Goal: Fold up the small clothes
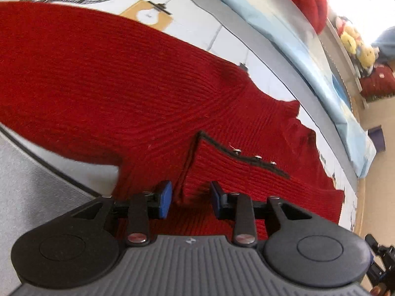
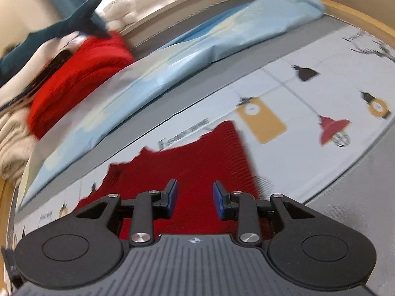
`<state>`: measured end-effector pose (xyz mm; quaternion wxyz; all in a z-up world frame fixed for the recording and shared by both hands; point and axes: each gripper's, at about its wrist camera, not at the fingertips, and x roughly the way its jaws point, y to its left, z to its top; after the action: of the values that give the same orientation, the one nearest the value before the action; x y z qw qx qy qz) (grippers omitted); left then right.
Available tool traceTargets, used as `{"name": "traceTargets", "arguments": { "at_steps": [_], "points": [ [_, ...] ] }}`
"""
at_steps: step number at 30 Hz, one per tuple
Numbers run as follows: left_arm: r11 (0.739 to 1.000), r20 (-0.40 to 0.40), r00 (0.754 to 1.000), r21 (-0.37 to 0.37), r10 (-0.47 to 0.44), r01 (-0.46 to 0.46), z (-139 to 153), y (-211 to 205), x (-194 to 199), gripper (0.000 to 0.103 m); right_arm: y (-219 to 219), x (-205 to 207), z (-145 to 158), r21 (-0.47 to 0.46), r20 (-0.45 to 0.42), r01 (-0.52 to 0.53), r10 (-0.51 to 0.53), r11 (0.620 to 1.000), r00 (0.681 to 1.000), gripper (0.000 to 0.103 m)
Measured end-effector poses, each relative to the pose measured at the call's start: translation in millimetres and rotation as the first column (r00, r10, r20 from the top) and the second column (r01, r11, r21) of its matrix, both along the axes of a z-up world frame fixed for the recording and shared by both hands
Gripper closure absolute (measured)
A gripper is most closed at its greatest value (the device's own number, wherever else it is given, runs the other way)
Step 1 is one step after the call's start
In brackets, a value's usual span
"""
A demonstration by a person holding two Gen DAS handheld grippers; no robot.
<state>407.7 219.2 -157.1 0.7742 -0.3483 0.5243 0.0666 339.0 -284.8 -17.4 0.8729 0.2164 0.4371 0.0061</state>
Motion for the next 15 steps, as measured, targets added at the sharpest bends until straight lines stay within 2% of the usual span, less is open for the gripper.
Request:
{"name": "traceTargets", "arguments": {
  "at_steps": [1,2,4,7,8,9,11,13,15],
  "points": [
    [0.999,0.004,1.0,0.039,-0.028,0.028,4,-4,1,0.094,-4,1,-1,0.003,-0.003,0.023,-0.023,1.0,1.0,0.07],
    [0.994,0.012,0.998,0.094,-0.054,0.053,11,-8,2,0.099,-7,2,-2,0.007,-0.003,0.042,-0.042,0.999,0.999,0.07],
    [0.985,0.086,0.994,0.161,-0.074,0.059,32,-8,2,0.099,-11,3,-4,0.011,-0.005,0.081,-0.081,0.997,0.997,0.07],
    [0.96,0.213,0.975,0.281,-0.06,-0.003,75,-8,-5,0.099,-13,5,-13,0.058,-0.021,0.106,-0.105,0.993,0.994,0.068],
    [0.942,0.219,0.973,0.336,-0.073,-0.005,82,-10,-7,0.099,-12,6,-17,0.092,-0.035,0.11,-0.107,0.99,0.994,0.068],
    [0.933,0.211,0.974,0.36,-0.079,-0.002,85,-9,-7,0.098,-11,6,-24,0.137,-0.054,0.112,-0.106,0.984,0.993,0.068],
    [0.947,0.163,0.982,0.318,-0.097,0.041,80,-6,-2,0.097,-7,7,-42,0.23,-0.101,0.121,-0.1,0.966,0.99,0.068],
    [0.937,0.154,0.985,0.348,-0.075,0.017,80,-4,-4,0.097,-5,9,-63,0.252,-0.168,0.157,-0.117,0.955,0.979,0.069],
    [0.926,0.162,0.982,0.376,-0.097,0.03,84,-7,-1,0.097,-7,10,-82,0.223,-0.239,0.205,-0.151,0.953,0.959,0.071]
  ]
}}
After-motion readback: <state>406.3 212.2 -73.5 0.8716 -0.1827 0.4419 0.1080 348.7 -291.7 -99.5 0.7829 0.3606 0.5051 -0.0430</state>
